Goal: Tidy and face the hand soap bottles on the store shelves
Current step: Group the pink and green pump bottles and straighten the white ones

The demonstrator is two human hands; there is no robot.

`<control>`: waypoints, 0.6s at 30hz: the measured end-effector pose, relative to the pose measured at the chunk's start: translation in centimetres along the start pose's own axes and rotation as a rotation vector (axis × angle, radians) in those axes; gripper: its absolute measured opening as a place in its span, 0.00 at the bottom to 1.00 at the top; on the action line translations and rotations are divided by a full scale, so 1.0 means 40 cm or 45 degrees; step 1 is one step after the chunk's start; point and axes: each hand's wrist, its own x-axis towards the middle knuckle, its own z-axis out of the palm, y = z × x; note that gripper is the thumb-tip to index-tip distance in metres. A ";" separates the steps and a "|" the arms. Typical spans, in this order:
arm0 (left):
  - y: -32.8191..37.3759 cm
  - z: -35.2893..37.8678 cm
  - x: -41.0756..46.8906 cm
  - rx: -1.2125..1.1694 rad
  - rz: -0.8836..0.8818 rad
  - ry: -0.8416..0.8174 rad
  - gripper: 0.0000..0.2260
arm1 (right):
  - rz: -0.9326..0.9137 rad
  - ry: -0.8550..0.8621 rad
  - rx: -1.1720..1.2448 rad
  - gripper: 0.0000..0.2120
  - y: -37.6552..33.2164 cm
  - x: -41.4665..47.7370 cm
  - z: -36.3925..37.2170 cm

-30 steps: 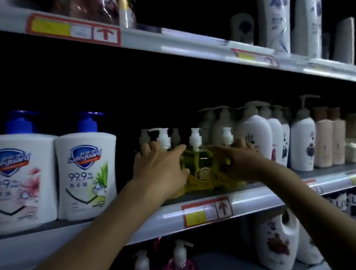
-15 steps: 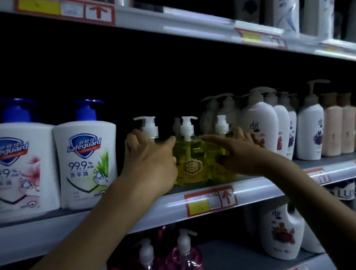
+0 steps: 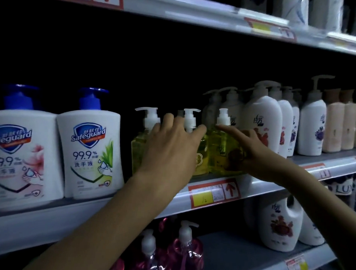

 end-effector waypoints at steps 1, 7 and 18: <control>0.002 0.014 0.010 0.033 -0.021 -0.070 0.25 | -0.008 0.010 0.008 0.42 0.002 -0.002 0.004; 0.022 0.058 0.051 0.212 -0.011 -0.306 0.30 | 0.018 -0.028 0.193 0.41 0.023 -0.012 0.020; 0.006 0.067 0.027 0.316 -0.023 -0.221 0.30 | -0.022 -0.041 0.301 0.41 0.021 -0.003 0.038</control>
